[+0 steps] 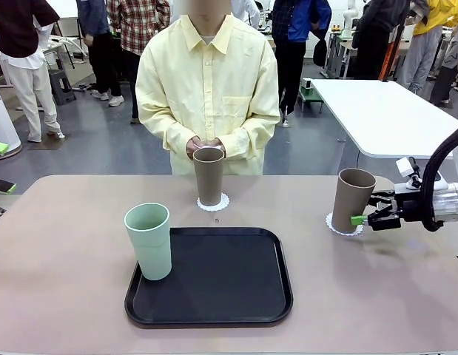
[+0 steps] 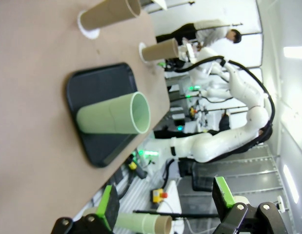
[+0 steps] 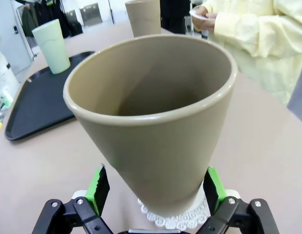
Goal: Place coasters on the table and set cups on them.
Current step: Take one Reusable plastic cup from the Flat Tray and place it on a coaster set by the human.
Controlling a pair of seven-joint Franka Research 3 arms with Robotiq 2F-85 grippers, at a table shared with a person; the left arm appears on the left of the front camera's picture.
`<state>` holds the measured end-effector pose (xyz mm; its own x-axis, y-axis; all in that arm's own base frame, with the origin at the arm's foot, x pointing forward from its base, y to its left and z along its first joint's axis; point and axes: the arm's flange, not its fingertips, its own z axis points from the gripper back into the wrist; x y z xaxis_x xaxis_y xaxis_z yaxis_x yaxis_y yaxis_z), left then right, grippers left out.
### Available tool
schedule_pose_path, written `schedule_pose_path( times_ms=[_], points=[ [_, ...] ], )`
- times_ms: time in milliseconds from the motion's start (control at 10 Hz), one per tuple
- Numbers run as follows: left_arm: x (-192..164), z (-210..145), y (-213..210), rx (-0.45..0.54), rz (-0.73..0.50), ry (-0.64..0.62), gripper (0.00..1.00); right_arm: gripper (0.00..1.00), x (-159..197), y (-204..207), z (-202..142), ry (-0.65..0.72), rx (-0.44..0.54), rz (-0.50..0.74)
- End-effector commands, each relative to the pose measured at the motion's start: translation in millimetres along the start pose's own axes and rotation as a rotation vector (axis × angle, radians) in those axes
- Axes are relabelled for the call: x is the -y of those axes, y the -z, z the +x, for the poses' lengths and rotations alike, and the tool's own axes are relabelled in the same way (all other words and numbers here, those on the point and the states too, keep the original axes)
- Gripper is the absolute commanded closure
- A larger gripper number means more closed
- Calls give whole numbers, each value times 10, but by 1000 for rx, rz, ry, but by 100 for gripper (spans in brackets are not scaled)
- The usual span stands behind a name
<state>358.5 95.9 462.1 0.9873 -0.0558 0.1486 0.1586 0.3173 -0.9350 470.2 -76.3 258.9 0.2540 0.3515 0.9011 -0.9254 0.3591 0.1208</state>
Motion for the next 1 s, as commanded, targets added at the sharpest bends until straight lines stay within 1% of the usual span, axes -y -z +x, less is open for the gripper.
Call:
schedule_pose_path(
  times_ms=[0,200,400,500,700,900],
  points=[
    [9,-2,-14,5,-10,14,0,0,-128,-89,-1,43,-97,18],
    [9,-2,-14,5,-10,14,0,0,-194,-163,35,61,-198,21],
    [9,-2,-14,5,-10,14,0,0,-318,-254,187,65,-278,7],
    [9,-2,-14,5,-10,14,0,0,-430,-312,325,46,-306,-5],
    [9,-2,-14,5,-10,14,0,0,-733,-427,702,-29,-411,-31],
    [9,-2,-14,5,-10,14,0,0,-1014,-489,1057,-80,-553,-16]
  ],
)
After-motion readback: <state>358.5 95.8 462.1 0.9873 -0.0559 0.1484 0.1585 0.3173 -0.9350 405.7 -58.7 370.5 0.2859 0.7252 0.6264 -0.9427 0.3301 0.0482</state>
